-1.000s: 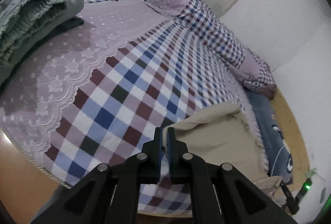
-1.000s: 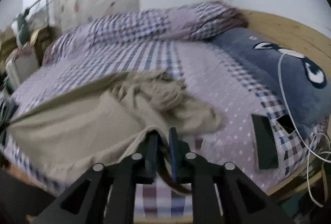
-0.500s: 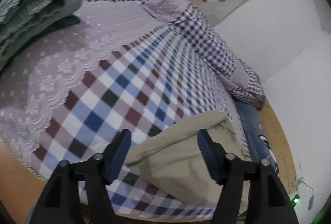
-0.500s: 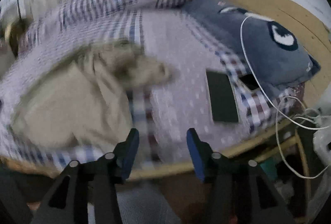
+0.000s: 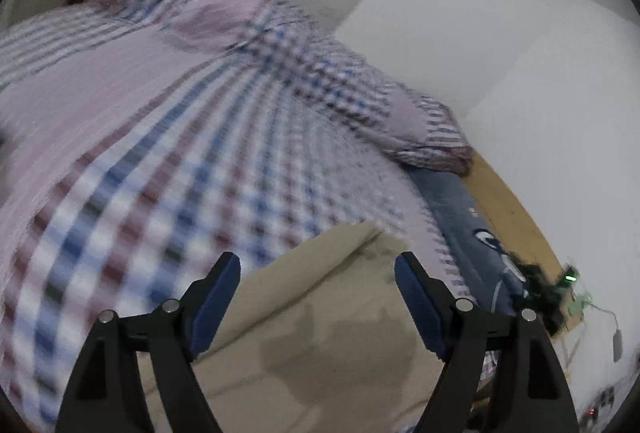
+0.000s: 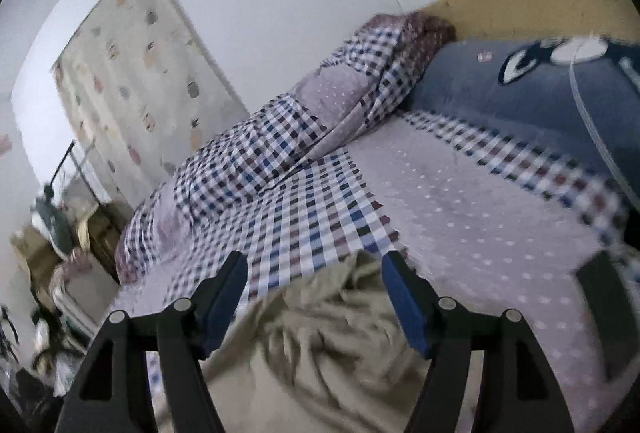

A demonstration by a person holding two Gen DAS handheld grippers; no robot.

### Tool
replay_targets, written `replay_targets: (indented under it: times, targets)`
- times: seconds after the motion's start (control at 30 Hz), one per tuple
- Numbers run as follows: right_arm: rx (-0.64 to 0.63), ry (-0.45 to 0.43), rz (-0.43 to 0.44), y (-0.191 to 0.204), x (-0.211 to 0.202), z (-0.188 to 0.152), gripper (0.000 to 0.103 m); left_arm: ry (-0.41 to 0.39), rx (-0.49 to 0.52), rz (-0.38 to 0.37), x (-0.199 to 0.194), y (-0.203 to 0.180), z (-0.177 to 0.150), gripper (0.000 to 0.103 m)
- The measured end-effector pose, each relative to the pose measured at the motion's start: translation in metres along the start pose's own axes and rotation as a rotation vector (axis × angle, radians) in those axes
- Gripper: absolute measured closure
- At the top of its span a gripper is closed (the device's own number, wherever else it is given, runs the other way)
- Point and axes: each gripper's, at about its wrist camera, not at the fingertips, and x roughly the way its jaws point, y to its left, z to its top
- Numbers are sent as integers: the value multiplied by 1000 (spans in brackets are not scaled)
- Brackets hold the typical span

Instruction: Fold clothes

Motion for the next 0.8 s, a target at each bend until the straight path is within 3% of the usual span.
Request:
replay_targets:
  times: [0.13,0.3,0.43,0.5,0.7,0.8]
  targets:
    - [84,40,18,-26,49,0,30,62,134,-92,63,-65,27,19]
    - [55,87,-54,-53,79,-5,30,209,303,-157,175,-148,34,19]
    - [186,68,-131,-98,85,-3,30,305,396,-98,259,-197,19,19]
    - [265,87,-124,-117,88,-2,29,370,462,-45,302,-221,6,19]
    - [285,67,-108,-130,83,6,29,488,604,86,385,-256,-33,21]
    - [287,71,-90,-131,83,8,29,562,644,140,417,-263,-44,30]
